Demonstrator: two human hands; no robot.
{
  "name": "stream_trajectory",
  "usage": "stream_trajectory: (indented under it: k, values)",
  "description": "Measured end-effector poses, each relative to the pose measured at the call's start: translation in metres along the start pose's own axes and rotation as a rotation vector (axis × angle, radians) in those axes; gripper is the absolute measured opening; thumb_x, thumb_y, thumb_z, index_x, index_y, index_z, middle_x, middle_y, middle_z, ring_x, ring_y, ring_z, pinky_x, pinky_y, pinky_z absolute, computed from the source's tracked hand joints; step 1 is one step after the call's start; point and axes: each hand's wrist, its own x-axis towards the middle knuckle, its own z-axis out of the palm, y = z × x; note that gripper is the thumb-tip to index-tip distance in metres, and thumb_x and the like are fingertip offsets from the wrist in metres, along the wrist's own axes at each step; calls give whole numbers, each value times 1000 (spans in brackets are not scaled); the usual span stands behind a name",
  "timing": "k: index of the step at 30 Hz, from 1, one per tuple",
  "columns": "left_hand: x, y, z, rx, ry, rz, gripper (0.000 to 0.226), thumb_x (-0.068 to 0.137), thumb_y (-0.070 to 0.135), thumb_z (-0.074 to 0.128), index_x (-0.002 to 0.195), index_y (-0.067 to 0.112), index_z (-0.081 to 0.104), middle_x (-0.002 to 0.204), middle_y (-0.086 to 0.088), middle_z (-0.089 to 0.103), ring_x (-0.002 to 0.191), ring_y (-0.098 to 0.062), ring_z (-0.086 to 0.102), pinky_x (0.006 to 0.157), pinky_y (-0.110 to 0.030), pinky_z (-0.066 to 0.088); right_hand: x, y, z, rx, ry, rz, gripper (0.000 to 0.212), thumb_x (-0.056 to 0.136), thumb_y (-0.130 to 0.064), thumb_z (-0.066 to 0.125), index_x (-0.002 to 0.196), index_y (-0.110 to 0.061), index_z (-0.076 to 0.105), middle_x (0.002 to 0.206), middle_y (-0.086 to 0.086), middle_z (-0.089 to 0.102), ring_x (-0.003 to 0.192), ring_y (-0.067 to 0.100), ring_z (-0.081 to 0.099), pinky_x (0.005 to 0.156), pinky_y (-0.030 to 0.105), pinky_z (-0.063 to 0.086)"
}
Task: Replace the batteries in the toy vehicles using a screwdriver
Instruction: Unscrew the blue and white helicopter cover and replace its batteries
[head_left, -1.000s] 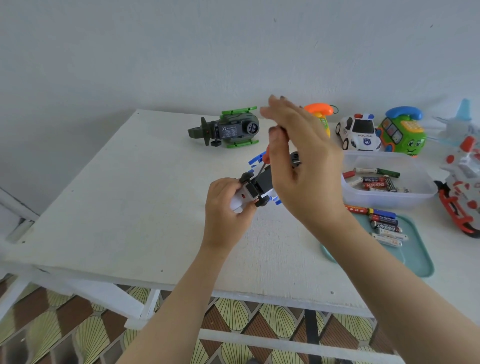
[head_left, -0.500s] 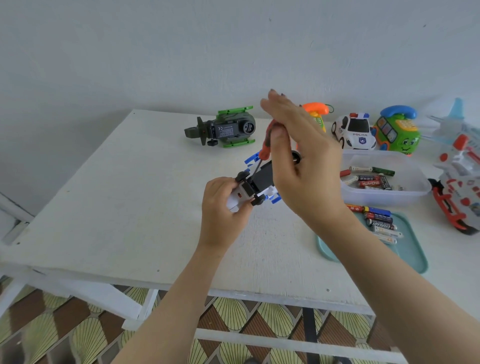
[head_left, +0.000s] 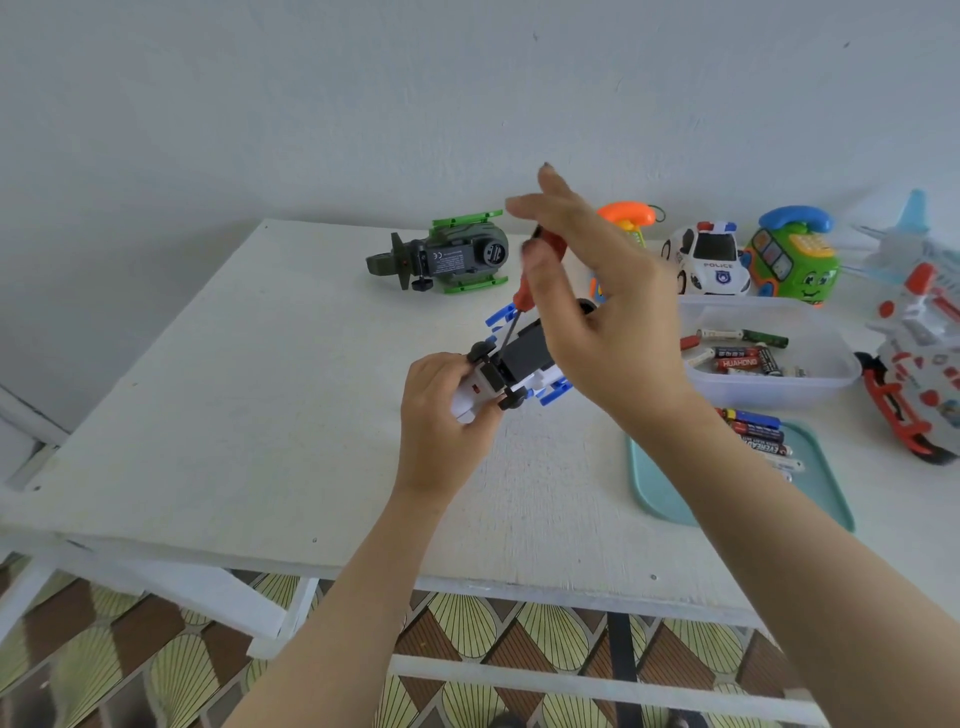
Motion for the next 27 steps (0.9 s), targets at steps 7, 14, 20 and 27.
stream_trajectory:
  k: [7, 14, 20, 27]
  values:
    - [0, -1, 0, -3, -4, -8, 34, 77, 30, 67, 92, -1, 65, 92, -10, 65, 91, -16, 50, 82, -6, 38, 3, 6, -6, -108, 138, 9, 20, 88, -10, 64, 106, -5, 69, 75, 7, 66, 78, 4, 56, 79, 9, 38]
    - [-1, -3, 1, 1, 16, 6, 26, 73, 18, 75, 87, 0, 63, 89, -6, 62, 89, -15, 49, 81, -5, 36, -1, 0, -34, -208, -229, 43, 16, 88, -10, 60, 104, -7, 60, 81, 3, 66, 77, 15, 61, 71, 29, 48]
    - [0, -2, 2, 17, 94, -6, 25, 71, 16, 77, 84, -1, 63, 85, -7, 63, 87, -15, 48, 79, -4, 35, -17, 0, -60, -397, -492, 189, 12, 87, -30, 67, 88, -20, 73, 62, -6, 62, 63, 10, 52, 54, 21, 42]
    - [-1, -1, 2, 25, 91, -1, 30, 76, 30, 69, 83, 1, 63, 83, -7, 63, 86, -13, 46, 73, -14, 38, -43, 1, -62, -332, -501, 324, 16, 84, -33, 58, 84, -20, 68, 52, -3, 58, 51, 11, 48, 47, 24, 37]
